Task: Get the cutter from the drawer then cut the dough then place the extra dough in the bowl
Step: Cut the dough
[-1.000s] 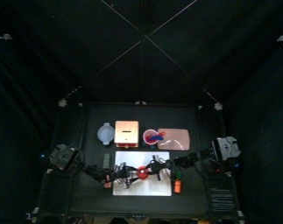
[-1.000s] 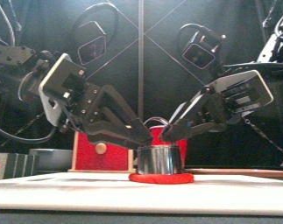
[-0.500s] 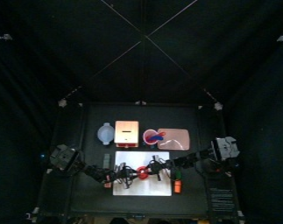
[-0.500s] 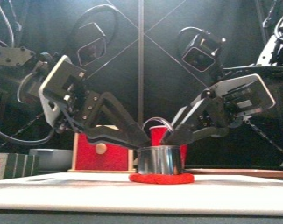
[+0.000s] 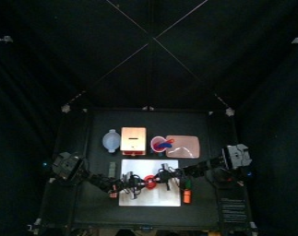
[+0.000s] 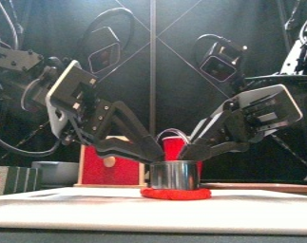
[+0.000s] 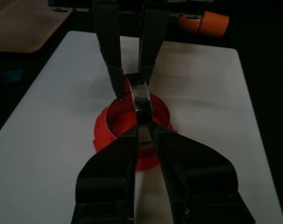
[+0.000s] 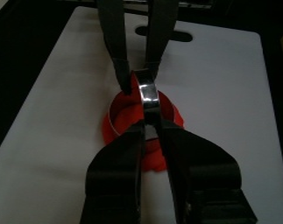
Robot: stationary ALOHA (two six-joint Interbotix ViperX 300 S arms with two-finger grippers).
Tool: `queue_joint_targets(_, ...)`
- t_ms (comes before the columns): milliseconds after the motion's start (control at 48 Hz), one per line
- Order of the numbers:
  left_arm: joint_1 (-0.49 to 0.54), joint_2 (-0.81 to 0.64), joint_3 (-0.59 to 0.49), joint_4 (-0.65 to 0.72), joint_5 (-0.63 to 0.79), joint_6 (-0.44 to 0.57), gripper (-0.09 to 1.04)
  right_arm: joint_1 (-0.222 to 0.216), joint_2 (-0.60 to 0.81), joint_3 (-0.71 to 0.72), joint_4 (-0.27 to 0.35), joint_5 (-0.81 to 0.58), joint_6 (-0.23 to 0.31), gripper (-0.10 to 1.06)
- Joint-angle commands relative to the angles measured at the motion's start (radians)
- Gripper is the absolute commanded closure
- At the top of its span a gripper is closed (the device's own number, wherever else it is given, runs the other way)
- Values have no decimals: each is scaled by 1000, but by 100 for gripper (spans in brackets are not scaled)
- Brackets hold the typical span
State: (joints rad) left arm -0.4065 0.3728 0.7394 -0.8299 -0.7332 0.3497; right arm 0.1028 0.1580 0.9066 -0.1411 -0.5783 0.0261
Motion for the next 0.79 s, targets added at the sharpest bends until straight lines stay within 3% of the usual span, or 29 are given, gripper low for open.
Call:
queue_joint_targets(21,-3,38,2,-25,63,-26,34,3,28,-2,17,6,-3,46)
queue_joint_targets(354,-8,104,-35,-20,138,-75,34,5,129,25,83,-11,-5,47)
queue_joint_targets(792,-8,100,-17,-26,170,-80,34,17,97,3,84,-15,-5,47)
